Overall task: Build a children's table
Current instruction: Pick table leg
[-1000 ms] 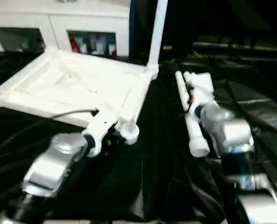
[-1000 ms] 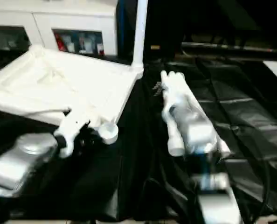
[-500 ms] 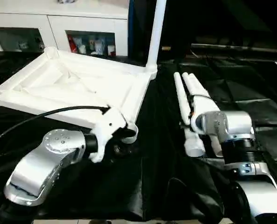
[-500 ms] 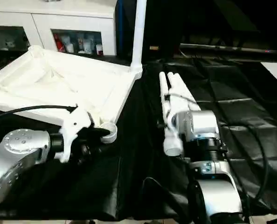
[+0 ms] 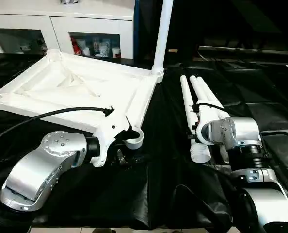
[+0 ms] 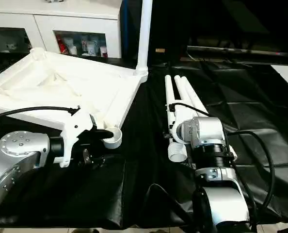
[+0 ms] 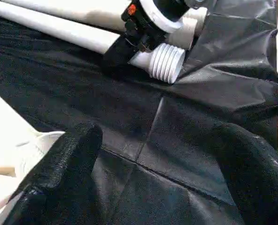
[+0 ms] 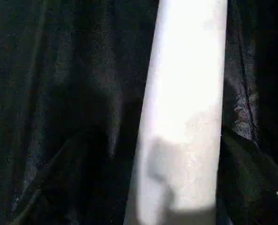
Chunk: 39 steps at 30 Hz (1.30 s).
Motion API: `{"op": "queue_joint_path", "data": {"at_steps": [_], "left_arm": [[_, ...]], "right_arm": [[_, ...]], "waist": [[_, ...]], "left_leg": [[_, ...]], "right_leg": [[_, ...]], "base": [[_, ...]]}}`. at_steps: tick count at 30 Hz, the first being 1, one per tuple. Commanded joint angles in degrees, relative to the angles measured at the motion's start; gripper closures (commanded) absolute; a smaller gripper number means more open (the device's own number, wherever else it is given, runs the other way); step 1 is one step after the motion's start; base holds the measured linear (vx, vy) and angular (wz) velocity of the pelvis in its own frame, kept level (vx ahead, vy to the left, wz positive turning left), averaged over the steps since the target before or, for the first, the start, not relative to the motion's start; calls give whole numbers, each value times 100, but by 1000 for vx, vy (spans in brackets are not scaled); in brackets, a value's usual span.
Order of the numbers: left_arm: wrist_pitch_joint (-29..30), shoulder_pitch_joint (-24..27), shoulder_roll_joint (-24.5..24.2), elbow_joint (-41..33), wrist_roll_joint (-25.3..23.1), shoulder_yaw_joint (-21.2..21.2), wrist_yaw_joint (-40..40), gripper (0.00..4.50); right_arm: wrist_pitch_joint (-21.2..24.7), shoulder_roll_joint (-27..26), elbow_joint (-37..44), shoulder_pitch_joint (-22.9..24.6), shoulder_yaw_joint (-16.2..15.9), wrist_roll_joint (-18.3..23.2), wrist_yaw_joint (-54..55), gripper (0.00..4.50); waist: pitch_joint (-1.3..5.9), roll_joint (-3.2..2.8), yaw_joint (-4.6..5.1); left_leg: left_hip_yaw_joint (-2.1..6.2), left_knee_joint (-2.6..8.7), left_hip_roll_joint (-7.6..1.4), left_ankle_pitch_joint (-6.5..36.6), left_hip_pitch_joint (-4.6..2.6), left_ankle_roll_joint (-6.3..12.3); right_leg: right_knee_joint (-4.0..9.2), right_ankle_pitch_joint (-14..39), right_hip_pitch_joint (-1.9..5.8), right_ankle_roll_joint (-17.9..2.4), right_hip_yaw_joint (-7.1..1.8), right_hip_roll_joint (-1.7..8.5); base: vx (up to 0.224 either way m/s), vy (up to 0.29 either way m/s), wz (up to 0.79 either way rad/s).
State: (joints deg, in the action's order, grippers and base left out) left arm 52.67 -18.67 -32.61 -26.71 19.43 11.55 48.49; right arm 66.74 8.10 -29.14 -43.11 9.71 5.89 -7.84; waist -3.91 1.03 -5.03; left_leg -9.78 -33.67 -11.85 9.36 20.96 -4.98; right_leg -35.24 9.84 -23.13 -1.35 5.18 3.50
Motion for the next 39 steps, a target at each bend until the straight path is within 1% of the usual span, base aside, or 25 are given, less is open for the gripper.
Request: {"op": "queue_joint_path", "data": {"at_steps": [1,9,10,12,13,15,17,18,19,20,21,22,24,25,26,27,28,29,30,31,32,33,34,36,39], "left_arm": [[32,-99,-48,-72,52,-86,-22,0],[-33,-82,118,-31,123,-155,-192,0],[-48,-97,213,19,125,-172,-270,0],[-132,-133,398,134,102,-228,-449,0],[-275,-215,674,313,69,-394,-741,0],[-519,-304,931,468,11,-563,-1056,0],[-611,-473,1268,658,2,-822,-1468,0],[-601,-541,1375,725,8,-914,-1612,0],[-555,-710,1689,920,172,-1233,-1912,0],[-84,-909,1853,1073,327,-1489,-2063,0],[-19,-1015,1948,1138,423,-1596,-2116,0],[167,-1175,2134,1183,585,-1752,-2216,0],[257,-1249,2218,1179,663,-1803,-2251,0],[198,-1499,2616,1330,1051,-2152,-2576,0],[161,-1629,2812,1445,1253,-2351,-2776,0],[141,-1747,2982,1551,1412,-2533,-2963,0],[50,-1874,3144,1682,1623,-2746,-3166,0],[50,-1874,3144,1682,1623,-2746,-3166,0],[74,-2125,3331,1935,1937,-3056,-3457,0],[73,-2372,3474,2155,2214,-3281,-3588,0],[146,-2487,3527,2207,2226,-3355,-3570,0],[173,-2523,3543,2214,2212,-3375,-3549,0],[279,-2626,3593,2250,2162,-3435,-3557,0],[340,-2679,3628,2279,2188,-3466,-3554,0],[427,-2751,3724,2292,2516,-3565,-3717,0]], "right_arm": [[-11,19,-101,-58,105,82,60,123],[-308,-102,66,118,333,112,226,198],[-498,-118,126,182,332,100,258,207],[-799,-137,239,279,338,117,273,229],[-1424,-208,503,409,420,212,226,237],[-2117,-286,849,558,472,315,62,241],[-2543,-333,1290,703,432,421,-208,256],[-2659,-360,1425,739,442,444,-233,256],[-2758,-494,1694,765,623,584,-173,258],[-2890,-654,1963,787,825,707,-30,260],[-3049,-757,2176,827,917,776,25,261],[-3355,-848,2506,955,874,802,13,261],[-3544,-875,2674,1041,792,786,-19,261],[-3977,-970,3048,1261,576,888,-294,262],[-4163,-1005,3184,1349,481,951,-437,262],[-4290,-1023,3304,1429,381,1019,-584,262],[-4310,-993,3439,1511,188,1049,-790,262],[-4310,-993,3439,1511,188,1049,-790,262],[-4255,-823,3665,1652,-305,998,-1237,262],[-4039,-625,3881,1770,-834,933,-1651,262],[-3994,-542,3955,1811,-1048,866,-1778,262],[-3983,-520,3974,1822,-1109,841,-1803,262],[-4006,-468,4043,1858,-1278,825,-1911,262],[-4024,-465,4063,1861,-1367,825,-1948,262],[-4214,-470,4017,1850,-1516,763,-2050,262]], "waist": [[430,-65,3],[434,-77,-3],[432,-99,-5],[421,-94,-6],[425,-92,-10],[429,-97,-25],[442,-82,-12],[446,-79,-16],[437,-57,5],[440,-53,4],[448,-60,-13],[442,-44,-2],[443,-53,-23],[450,-46,-16],[460,-46,-42],[462,-41,-52],[464,-54,-57],[467,-44,-57],[458,-50,-45],[460,-40,-64],[443,-29,-45],[445,-33,-51],[449,-36,-57],[446,-41,-66],[441,-30,-82]], "left_leg": [[28,369,-80,1233,-87,-459],[26,363,-79,1236,-91,-466],[27,361,-76,1239,-84,-469],[17,359,-76,1332,-94,-460],[17,363,-73,1368,-80,-427],[18,352,-77,1439,-98,-417],[36,363,-69,1379,-60,-340],[37,350,-83,1416,-96,-316],[32,356,-68,1370,-60,-281],[-7,325,-47,1359,-94,-264],[17,328,-52,1341,-105,-244],[32,348,-44,1291,-51,-206],[18,331,-68,1295,-99,-180],[33,351,-61,1215,-49,-151],[4,318,-60,1188,-61,-119],[9,315,-61,1176,-58,-100],[30,326,-49,1140,-11,-51],[23,317,-43,1142,-12,-29],[47,337,-53,1136,4,-8],[33,307,-35,1182,-26,26],[38,320,-24,1136,29,61],[46,321,-24,1097,37,62],[41,306,-41,1142,2,88],[34,300,-44,1171,-20,100],[46,310,-62,1254,-30,48]], "right_leg": [[406,1498,282,-588,-322,383],[415,1551,283,-565,-318,387],[414,1539,286,-566,-318,387],[451,1603,270,-550,-318,381],[469,1669,282,-502,-316,387],[494,1772,266,-453,-309,395],[482,1752,315,-408,-296,380],[489,1763,283,-390,-298,382],[486,1772,308,-401,-294,374],[493,1830,266,-381,-307,361],[496,1871,260,-382,-294,372],[498,1931,297,-343,-277,374],[516,1880,237,-331,-289,379],[490,1780,286,-355,-276,367],[505,1610,269,-395,-289,373],[497,1542,277,-433,-287,377],[492,1496,322,-474,-268,377],[496,1470,322,-471,-271,369],[481,1450,338,-470,-266,370],[514,1478,350,-404,-262,350],[525,1496,379,-369,-262,347],[521,1542,385,-336,-256,356],[550,1702,337,-310,-266,376],[563,1787,312,-340,-266,375],[560,1887,301,-362,-257,372]], "base": [[0,0,0],[0,0,0],[0,0,0],[0,0,0],[0,0,0],[0,0,0],[0,0,0],[0,0,0],[0,0,0],[0,0,0],[0,0,0],[0,0,0],[0,0,0],[0,0,0],[0,0,0],[0,0,0],[0,0,0],[0,0,0],[0,0,0],[0,0,0],[0,0,0],[0,0,0],[0,0,0],[0,0,0],[0,0,0]]}}
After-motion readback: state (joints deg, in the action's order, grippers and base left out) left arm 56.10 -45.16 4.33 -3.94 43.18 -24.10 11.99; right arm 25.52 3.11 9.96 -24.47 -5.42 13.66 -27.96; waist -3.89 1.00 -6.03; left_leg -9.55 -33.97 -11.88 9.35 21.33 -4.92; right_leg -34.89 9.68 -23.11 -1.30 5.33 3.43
